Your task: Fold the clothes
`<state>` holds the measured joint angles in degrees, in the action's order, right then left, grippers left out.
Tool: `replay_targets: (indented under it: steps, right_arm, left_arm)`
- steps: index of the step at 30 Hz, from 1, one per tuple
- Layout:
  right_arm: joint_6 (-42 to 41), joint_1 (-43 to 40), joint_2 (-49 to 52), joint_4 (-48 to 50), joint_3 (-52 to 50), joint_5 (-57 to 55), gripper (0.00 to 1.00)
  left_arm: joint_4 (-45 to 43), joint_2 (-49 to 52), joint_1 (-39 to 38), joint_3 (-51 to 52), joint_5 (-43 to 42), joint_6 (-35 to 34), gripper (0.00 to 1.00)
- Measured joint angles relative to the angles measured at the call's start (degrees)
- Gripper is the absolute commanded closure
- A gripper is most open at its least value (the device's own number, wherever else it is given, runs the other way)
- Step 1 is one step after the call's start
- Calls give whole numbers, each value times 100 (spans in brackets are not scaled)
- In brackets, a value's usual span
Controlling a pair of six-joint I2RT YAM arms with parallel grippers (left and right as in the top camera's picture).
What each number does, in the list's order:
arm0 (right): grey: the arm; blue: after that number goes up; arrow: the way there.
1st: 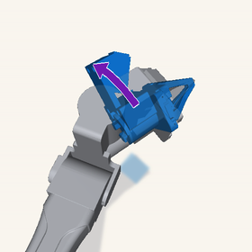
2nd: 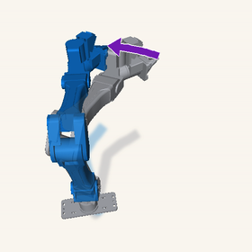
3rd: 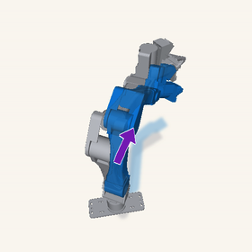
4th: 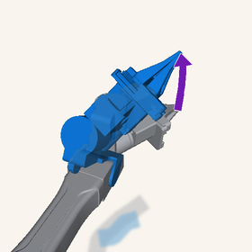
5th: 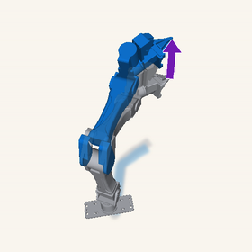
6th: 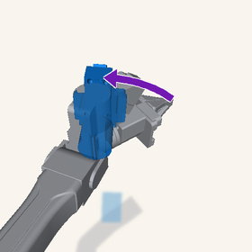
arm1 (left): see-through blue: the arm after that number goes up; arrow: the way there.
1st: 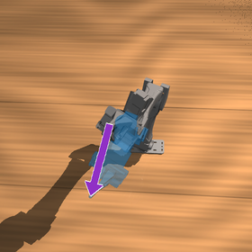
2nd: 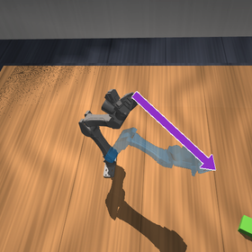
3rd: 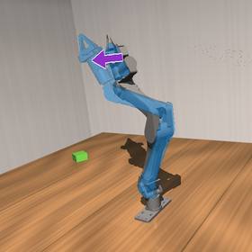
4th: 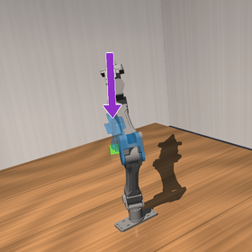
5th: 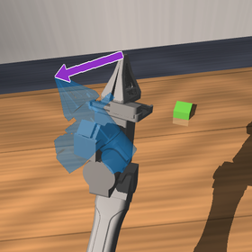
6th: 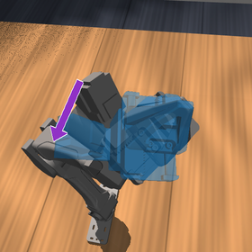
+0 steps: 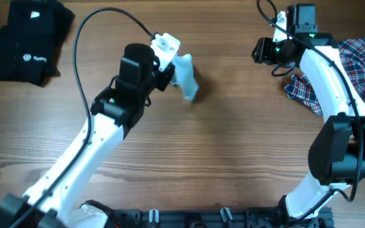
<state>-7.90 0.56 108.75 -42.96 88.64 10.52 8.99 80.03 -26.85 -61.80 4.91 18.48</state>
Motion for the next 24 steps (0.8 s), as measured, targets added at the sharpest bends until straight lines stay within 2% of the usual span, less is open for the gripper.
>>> replay_targets:
  steps: [13,24]
  right_arm:
    - [-7,-33,-540,-87,0,24,41]
    - [-531,-1222,-560,-337,0,61,41]
  left_arm:
    - [-177,-656,-1792,-120,562,-39,96]
    - [-782,-664,-2181,-131,584,-39,96]
